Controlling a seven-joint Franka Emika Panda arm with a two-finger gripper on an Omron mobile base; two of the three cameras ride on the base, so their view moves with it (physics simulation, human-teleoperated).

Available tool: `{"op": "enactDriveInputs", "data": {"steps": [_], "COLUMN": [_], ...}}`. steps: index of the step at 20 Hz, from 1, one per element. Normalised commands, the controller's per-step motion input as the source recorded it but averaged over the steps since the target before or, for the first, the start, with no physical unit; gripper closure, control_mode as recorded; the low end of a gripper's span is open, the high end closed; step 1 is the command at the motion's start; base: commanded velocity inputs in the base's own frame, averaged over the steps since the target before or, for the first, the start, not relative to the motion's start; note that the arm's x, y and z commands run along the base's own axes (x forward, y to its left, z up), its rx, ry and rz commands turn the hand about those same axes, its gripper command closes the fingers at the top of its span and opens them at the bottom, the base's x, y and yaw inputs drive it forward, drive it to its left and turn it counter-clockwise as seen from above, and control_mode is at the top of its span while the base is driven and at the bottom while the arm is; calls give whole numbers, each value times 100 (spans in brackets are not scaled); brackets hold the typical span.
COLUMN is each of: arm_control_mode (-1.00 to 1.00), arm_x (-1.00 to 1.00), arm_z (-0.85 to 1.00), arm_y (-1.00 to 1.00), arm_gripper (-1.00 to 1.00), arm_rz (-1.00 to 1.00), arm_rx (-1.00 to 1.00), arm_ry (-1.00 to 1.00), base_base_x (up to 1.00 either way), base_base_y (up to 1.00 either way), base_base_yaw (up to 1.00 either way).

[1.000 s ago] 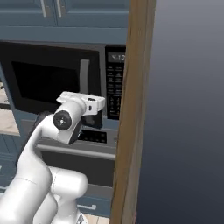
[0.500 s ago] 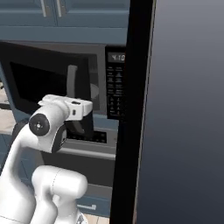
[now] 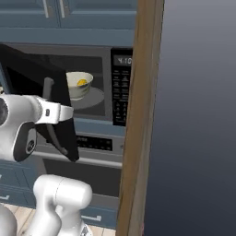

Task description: The microwave is finished heating the chicken drumstick and lemon. Take the bowl containing the food and place it on the dining counter.

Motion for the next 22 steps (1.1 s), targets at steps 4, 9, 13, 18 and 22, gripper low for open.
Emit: {"op": "enactDriveInputs", "data": {"steps": [4, 9, 13, 18, 22], "arm_control_mode": [-100, -100, -100, -100, -100], "arm_x": [-100, -100, -100, -73, 5], "arm_z": [-64, -26, -1, 42, 24], "arm_y": [-5, -30, -13, -30, -84], "arm_gripper": [-100, -100, -100, -100, -100], "arm_rz": [4, 0, 0, 1, -10], "arm_rx": [0, 0, 0, 9, 21], "arm_ry": [2, -2, -25, -26, 2], "base_base_x": [0, 0, 0, 0, 0], "base_base_y": [0, 0, 0, 0, 0], "base_base_yaw": [0, 0, 0, 0, 0]}}
